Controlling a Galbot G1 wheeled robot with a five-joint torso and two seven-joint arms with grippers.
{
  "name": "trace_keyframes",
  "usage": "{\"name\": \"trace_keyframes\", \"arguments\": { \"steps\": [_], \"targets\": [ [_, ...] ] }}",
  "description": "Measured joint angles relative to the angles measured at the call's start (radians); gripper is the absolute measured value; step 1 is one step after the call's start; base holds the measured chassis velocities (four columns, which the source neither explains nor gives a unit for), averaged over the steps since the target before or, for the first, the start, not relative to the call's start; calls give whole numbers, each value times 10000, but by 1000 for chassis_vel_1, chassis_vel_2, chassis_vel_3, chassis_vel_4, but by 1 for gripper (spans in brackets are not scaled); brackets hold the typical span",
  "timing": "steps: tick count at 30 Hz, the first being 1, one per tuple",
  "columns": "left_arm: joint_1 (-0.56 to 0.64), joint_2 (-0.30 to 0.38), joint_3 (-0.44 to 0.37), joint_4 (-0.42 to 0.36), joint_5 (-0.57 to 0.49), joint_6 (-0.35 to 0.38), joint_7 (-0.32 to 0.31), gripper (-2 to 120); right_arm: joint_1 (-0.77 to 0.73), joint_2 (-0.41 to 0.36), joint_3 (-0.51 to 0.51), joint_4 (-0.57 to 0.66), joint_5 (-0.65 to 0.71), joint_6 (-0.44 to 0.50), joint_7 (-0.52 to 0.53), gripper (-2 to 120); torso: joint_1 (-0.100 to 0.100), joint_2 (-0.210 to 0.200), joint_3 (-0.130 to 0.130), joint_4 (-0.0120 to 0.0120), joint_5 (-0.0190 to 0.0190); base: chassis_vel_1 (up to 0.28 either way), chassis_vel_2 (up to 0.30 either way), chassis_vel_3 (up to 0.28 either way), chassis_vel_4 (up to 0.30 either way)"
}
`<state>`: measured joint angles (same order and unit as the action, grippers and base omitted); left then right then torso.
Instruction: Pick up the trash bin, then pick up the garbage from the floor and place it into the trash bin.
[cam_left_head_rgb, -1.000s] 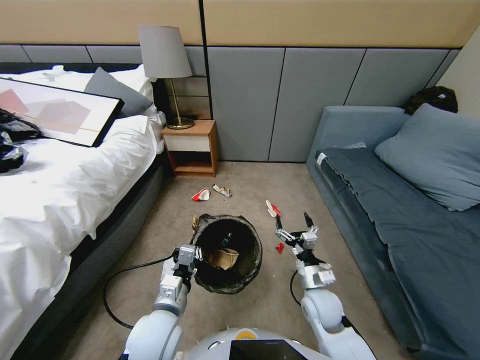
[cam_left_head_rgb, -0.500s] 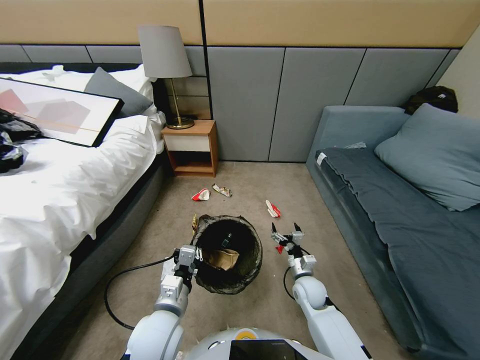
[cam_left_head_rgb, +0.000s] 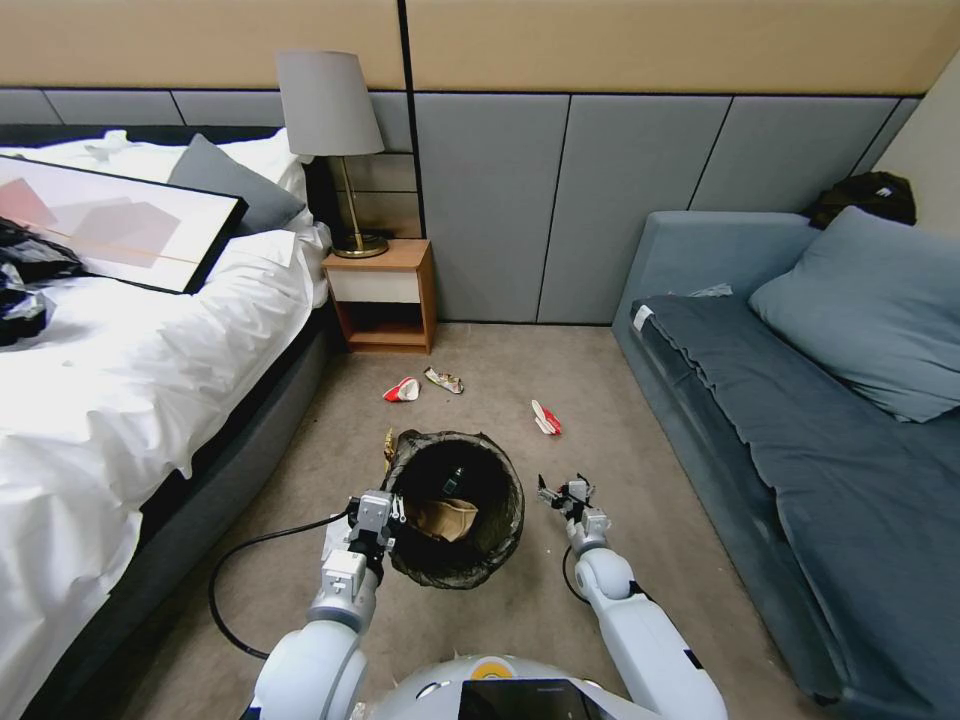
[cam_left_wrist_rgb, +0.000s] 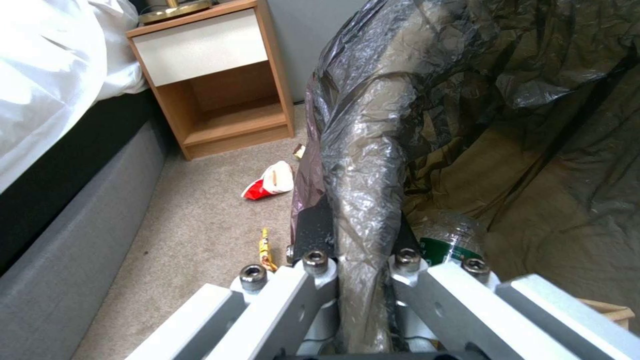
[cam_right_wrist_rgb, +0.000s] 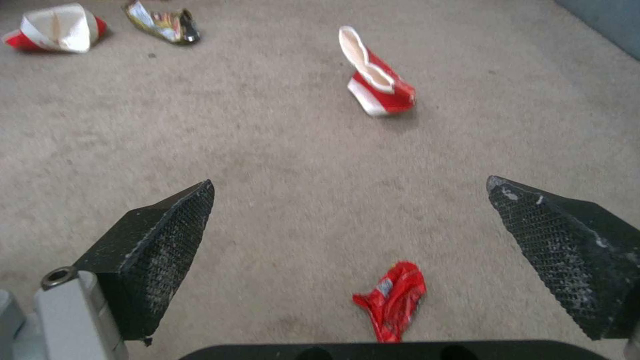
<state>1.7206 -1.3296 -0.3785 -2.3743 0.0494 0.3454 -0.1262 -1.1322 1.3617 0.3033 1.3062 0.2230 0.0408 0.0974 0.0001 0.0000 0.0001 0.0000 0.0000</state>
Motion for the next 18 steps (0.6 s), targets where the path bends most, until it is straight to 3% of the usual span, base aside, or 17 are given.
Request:
{"name": "trace_keyframes", "arguments": {
  "steps": [18],
  "targets": [
    [19,-51,-40,-55,32,-21,7,1,794,194,243,-2089,-355,-111,-10,100,-1,0,-1,0,0,0,0,0,0]
  ]
}}
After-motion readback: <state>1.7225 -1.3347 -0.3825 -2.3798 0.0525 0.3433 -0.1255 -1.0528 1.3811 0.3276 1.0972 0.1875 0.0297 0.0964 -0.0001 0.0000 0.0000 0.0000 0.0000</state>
